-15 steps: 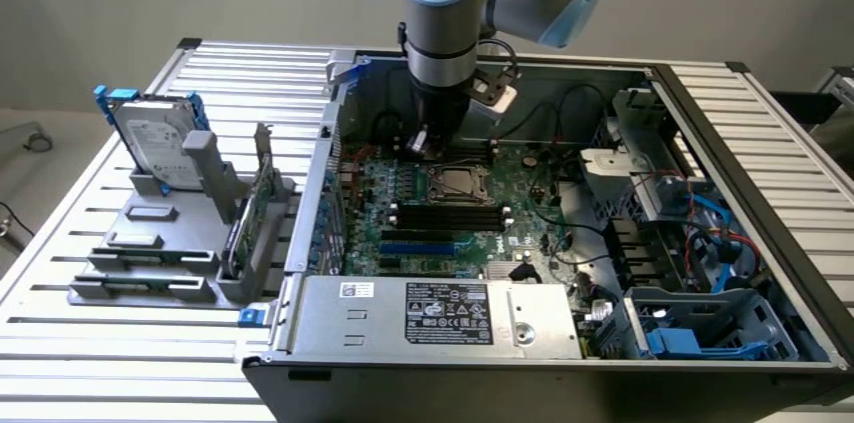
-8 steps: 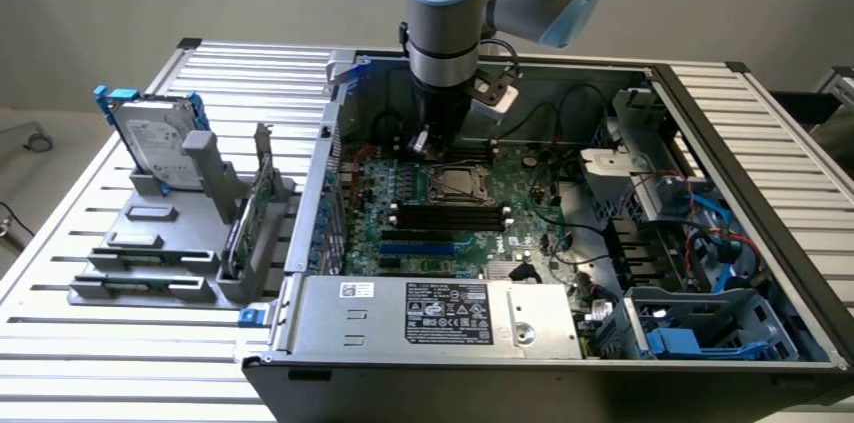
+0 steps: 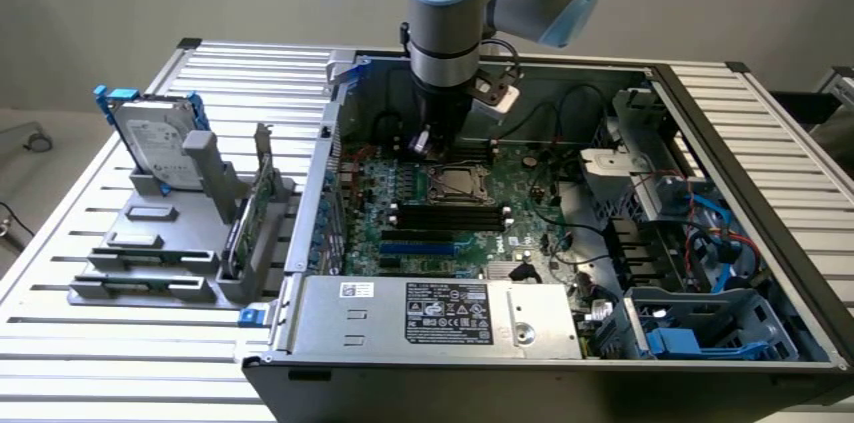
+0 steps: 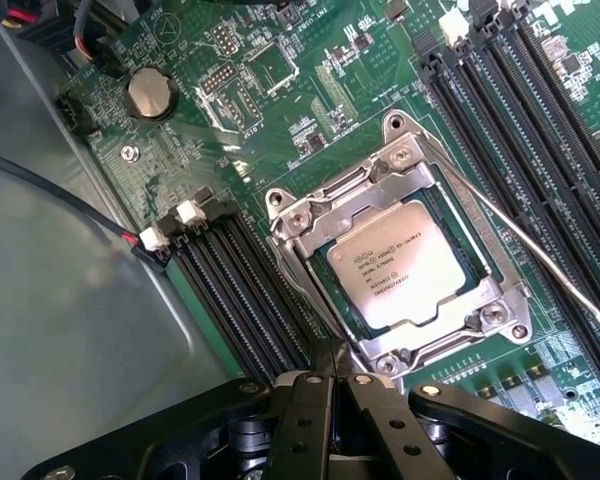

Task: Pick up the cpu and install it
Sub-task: 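Install the first cpu locking lever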

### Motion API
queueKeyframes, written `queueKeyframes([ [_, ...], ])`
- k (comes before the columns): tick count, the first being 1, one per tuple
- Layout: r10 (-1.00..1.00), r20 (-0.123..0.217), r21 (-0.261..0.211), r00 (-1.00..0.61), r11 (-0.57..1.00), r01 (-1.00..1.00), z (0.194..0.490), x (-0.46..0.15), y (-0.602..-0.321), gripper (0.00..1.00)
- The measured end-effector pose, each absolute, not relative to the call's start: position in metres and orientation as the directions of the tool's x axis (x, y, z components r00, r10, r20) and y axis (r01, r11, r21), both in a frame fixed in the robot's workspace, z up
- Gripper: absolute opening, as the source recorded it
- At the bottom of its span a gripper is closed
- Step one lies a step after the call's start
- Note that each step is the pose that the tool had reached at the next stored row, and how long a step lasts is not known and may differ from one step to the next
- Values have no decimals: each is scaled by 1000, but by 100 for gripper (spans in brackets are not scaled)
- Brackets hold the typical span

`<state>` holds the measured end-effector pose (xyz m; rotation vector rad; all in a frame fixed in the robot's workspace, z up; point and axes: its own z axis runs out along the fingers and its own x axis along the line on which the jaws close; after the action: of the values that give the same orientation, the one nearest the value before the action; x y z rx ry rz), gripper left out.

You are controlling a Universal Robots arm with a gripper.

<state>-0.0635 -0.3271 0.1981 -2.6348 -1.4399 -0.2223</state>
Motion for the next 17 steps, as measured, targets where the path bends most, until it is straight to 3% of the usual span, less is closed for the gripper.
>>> queueKeyframes([
  [17, 820, 189, -43, 540, -542, 839, 198, -64, -326, 11],
])
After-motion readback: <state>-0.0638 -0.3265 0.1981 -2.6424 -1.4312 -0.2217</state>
